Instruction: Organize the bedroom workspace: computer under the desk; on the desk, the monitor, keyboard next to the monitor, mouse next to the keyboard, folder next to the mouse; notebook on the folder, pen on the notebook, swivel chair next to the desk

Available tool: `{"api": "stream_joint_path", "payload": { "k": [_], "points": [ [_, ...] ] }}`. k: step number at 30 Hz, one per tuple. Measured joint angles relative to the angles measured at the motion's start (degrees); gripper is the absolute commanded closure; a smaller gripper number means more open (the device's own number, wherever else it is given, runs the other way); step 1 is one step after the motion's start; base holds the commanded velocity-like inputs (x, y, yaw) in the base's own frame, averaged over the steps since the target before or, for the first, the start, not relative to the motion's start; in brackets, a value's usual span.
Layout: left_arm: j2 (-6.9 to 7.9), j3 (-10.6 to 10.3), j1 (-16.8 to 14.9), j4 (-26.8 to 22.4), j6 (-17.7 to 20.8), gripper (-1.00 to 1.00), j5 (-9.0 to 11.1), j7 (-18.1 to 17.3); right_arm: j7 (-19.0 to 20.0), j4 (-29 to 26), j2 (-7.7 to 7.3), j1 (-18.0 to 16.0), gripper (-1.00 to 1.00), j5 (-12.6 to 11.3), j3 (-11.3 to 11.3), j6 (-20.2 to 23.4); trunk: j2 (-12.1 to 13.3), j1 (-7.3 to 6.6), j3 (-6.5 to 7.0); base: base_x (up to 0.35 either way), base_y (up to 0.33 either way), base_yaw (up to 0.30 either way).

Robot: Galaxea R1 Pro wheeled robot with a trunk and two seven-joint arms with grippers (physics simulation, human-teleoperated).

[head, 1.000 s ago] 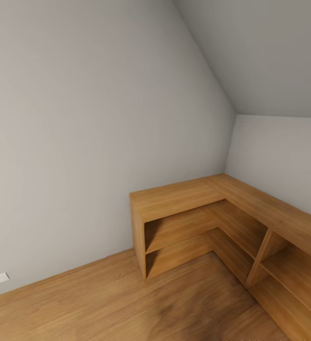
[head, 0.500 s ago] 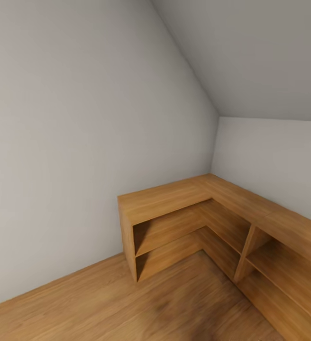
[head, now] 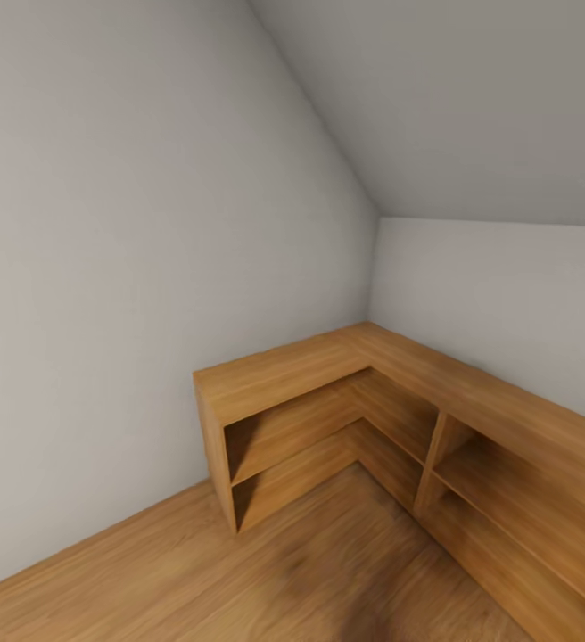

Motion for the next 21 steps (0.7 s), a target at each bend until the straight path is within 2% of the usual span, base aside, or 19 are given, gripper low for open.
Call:
{"api": "stream_joint_path", "payload": {
  "k": [5, 11, 16, 21],
  "points": [
    [-0.14, 0.0, 0.0, 2.3, -0.4, -1.00, 0.1, 0.0, 0.0, 0.0, 0.04, 0.0, -1.00, 0.0, -0.1, 0.3, 0.0, 0.00, -0.14, 0.000, 0.000, -0.067],
    [0.01, 0.0, 0.0, 3.7, -3.9, -1.00, 0.1, 0.0, -0.1, 0.0, 0.01, 0.0, -1.00, 0.0, -0.1, 0.5, 0.0, -0.01, -0.19, 0.037, 0.009, -0.020],
    [0.06, 0.0, 0.0, 4.1, -5.6, -1.00, 0.1, 0.0, -0.1, 0.0, -0.06, 0.0, -1.00, 0.0, -0.2, 0.6, 0.0, -0.02, -0.20, 0.194, 0.079, -0.039],
    [0.07, 0.0, 0.0, 4.2, -6.2, -1.00, 0.1, 0.0, -0.1, 0.0, -0.08, 0.0, -1.00, 0.0, -0.2, 0.6, 0.0, -0.02, -0.20, 0.225, 0.077, -0.141]
  ]
}}
